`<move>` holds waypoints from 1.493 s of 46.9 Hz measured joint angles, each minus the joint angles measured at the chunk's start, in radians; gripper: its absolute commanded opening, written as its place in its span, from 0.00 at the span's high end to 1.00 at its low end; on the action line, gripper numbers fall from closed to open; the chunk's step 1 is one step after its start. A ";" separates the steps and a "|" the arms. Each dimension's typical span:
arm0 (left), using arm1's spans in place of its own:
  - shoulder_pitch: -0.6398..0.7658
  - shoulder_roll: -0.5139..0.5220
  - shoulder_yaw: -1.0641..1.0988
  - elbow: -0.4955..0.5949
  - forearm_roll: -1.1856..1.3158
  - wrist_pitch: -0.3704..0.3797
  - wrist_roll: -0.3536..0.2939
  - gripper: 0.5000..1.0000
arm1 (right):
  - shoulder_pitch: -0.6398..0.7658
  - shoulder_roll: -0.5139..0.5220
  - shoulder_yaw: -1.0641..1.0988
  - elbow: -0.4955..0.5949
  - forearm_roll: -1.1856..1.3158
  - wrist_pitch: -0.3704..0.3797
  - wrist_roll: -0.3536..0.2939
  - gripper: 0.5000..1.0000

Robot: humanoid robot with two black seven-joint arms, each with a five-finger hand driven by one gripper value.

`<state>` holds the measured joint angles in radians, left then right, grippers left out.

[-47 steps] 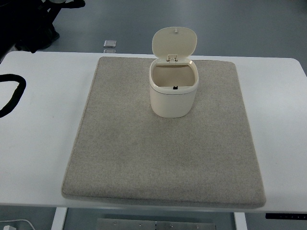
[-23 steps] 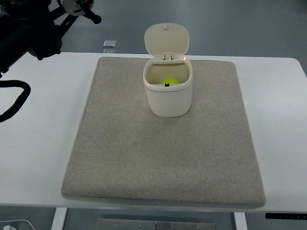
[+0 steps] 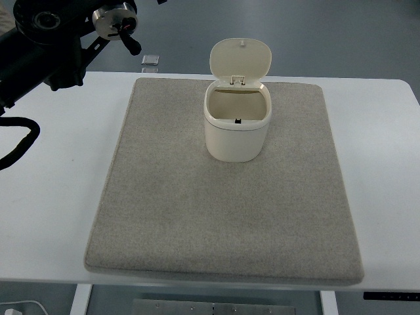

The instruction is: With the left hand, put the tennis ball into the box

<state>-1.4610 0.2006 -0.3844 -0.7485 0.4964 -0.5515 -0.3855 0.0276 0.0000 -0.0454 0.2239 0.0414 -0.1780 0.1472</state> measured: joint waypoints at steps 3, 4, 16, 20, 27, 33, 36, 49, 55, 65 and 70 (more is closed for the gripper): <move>0.000 -0.001 0.044 0.001 0.010 -0.002 0.001 1.00 | 0.000 0.000 0.000 0.000 0.000 0.000 0.000 0.12; 0.000 0.000 0.058 0.002 0.013 -0.002 0.001 1.00 | 0.000 0.000 0.000 0.000 0.000 0.000 0.000 0.12; 0.025 0.002 0.183 0.000 0.037 -0.002 -0.001 1.00 | 0.000 0.000 0.000 0.000 0.000 0.000 0.000 0.12; 0.028 0.006 0.234 0.000 0.055 0.002 -0.001 1.00 | 0.000 0.000 0.000 0.000 0.000 0.000 0.000 0.12; 0.046 0.009 0.240 0.000 0.048 0.008 -0.002 1.00 | 0.000 0.000 0.000 0.000 0.000 0.000 0.000 0.12; 0.045 0.013 0.131 0.021 0.040 0.041 -0.003 0.44 | 0.000 0.000 0.001 0.000 0.000 0.000 0.000 0.12; 0.048 0.013 0.057 0.039 0.040 0.065 -0.003 0.40 | 0.000 0.000 0.001 0.000 0.000 0.000 0.000 0.12; 0.072 -0.003 -0.100 0.184 -0.078 0.180 -0.002 0.38 | 0.000 0.000 0.000 0.000 0.000 0.000 0.000 0.12; 0.074 -0.004 -0.141 0.284 -0.213 0.186 -0.003 0.38 | 0.000 0.000 0.000 0.000 0.000 0.000 0.000 0.12; 0.119 -0.004 -0.146 0.443 -0.408 0.181 -0.006 0.38 | 0.000 0.000 0.000 0.000 0.000 0.000 0.000 0.12; 0.155 -0.004 -0.147 0.471 -0.456 0.175 -0.012 0.39 | 0.000 0.000 0.000 0.000 0.000 0.000 0.000 0.12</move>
<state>-1.3057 0.1964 -0.5317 -0.2772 0.0404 -0.3765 -0.3980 0.0276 0.0000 -0.0456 0.2240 0.0414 -0.1779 0.1473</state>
